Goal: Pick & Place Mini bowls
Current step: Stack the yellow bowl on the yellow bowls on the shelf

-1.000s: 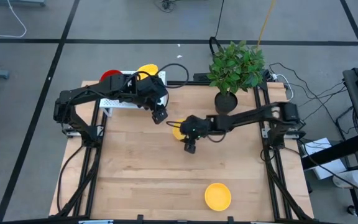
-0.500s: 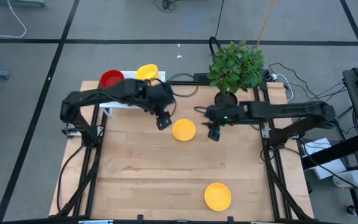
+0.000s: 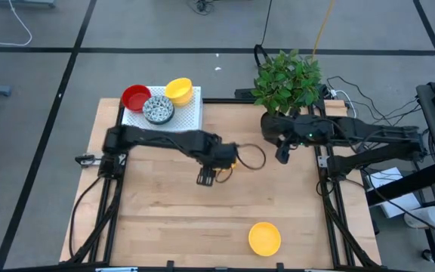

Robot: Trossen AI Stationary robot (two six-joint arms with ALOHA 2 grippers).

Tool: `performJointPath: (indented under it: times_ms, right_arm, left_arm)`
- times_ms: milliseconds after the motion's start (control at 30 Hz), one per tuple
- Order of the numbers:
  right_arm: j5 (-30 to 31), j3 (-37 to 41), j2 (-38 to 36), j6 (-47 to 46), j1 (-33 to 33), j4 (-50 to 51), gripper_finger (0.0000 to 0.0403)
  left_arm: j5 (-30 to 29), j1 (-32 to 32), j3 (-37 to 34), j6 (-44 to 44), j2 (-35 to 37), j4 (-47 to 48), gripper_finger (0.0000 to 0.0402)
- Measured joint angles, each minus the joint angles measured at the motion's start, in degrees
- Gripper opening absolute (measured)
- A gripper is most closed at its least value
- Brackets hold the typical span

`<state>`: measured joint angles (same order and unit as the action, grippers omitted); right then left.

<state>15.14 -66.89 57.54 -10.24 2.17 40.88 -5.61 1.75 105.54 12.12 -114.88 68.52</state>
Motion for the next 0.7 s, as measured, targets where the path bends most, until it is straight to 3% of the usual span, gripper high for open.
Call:
performJointPath:
  times_ms: [267, 433, 700]
  right_arm:
    - [-0.1, 0.0, -0.5, -0.6, 0.0, 3.2, 0.015]
    - [-0.1, 0.0, -0.5, -1.0, 0.0, 4.5, 0.015]
    - [-0.2, 0.0, -0.5, -1.1, 0.0, 4.5, 0.015]
  left_arm:
    - [0.1, 1.8, 0.0, 3.9, -7.1, -5.7, 0.0227]
    - [3.5, 1.1, 0.0, -1.8, -9.7, -5.9, 0.0227]
    - [3.6, -0.2, 0.0, -11.7, -14.1, -5.7, 0.0222]
